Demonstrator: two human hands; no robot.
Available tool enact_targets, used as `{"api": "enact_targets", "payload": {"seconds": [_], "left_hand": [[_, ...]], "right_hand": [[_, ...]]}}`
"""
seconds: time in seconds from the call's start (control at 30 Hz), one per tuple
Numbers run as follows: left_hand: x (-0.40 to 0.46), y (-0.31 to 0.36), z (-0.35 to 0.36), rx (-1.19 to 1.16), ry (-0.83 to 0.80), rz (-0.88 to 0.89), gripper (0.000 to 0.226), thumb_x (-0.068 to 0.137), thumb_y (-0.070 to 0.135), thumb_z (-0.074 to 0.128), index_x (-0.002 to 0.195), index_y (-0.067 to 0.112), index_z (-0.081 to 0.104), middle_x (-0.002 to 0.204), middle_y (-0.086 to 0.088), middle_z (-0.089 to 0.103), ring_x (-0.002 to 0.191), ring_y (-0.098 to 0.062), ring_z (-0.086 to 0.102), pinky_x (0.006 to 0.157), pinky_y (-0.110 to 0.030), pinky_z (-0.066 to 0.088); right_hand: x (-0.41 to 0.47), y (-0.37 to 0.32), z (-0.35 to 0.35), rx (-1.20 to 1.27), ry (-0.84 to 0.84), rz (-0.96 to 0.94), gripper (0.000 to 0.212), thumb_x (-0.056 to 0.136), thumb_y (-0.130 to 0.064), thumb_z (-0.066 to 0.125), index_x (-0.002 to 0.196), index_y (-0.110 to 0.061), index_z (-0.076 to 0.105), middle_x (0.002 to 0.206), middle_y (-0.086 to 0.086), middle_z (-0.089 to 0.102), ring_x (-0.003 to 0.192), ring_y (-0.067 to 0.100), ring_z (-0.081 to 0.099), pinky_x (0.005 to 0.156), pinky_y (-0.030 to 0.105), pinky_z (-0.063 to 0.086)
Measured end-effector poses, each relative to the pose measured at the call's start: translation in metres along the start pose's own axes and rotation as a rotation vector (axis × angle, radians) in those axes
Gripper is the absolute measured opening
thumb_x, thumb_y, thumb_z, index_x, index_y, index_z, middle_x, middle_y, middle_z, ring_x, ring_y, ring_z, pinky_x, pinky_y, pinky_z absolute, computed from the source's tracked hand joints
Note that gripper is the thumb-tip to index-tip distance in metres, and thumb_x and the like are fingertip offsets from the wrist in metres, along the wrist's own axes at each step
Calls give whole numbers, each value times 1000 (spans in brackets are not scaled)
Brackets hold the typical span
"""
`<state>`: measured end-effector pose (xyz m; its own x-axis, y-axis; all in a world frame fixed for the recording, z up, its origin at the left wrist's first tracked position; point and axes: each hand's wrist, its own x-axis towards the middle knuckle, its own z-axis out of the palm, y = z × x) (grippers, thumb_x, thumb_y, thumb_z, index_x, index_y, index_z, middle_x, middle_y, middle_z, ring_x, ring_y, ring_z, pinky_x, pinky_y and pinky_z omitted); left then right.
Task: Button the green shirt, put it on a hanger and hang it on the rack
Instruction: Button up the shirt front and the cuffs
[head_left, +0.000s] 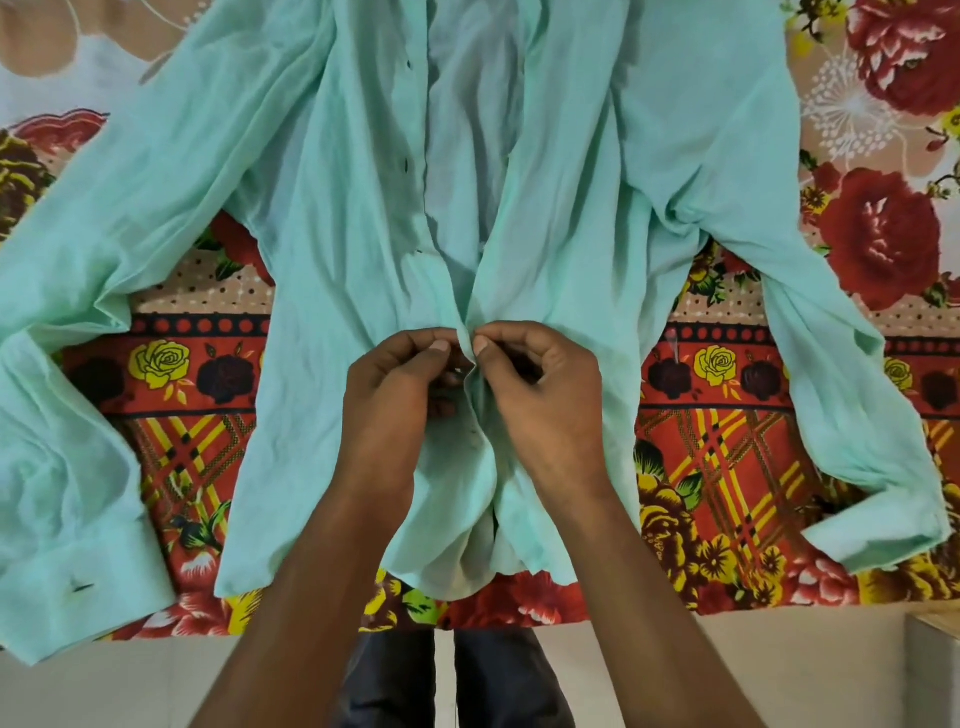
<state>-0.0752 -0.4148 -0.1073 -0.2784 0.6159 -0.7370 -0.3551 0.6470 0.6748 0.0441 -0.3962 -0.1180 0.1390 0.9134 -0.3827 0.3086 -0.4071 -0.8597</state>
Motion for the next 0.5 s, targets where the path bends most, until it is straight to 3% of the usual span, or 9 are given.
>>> {"api": "enact_targets", "payload": {"seconds": [0.17, 0.27, 0.4, 0.5], "left_hand": [[1, 0, -1, 51, -34, 34, 29, 92, 33, 74, 93, 5, 76, 83, -9, 74, 78, -19, 66, 73, -32, 53], [2, -4, -2, 77, -22, 67, 15, 95, 21, 71, 96, 7, 77, 84, -10, 76, 76, -18, 67, 71, -31, 54], [2, -9, -7, 81, -49, 79, 16, 98, 8, 61, 98, 5, 77, 82, -6, 75, 76, -16, 68, 71, -30, 54], [2, -8, -6, 117, -38, 106, 11, 93, 8, 69, 100, 5, 77, 84, -9, 78, 76, -18, 71, 69, -28, 56]], "right_hand": [[-1, 0, 0, 18, -51, -40, 7, 93, -10, 74, 97, -10, 80, 87, -5, 80, 85, 6, 76, 85, 28, 61], [-2, 3, -1, 4, -33, -52, 7, 92, -11, 75, 97, -11, 80, 88, -5, 80, 86, 6, 76, 87, 30, 61], [-2, 5, -3, -20, -11, -65, 7, 89, -9, 77, 96, -10, 79, 86, -4, 79, 84, 6, 76, 85, 30, 62], [-2, 5, -2, -53, -22, -98, 8, 90, -10, 75, 98, -9, 79, 88, -3, 79, 84, 7, 76, 85, 33, 62]]}}
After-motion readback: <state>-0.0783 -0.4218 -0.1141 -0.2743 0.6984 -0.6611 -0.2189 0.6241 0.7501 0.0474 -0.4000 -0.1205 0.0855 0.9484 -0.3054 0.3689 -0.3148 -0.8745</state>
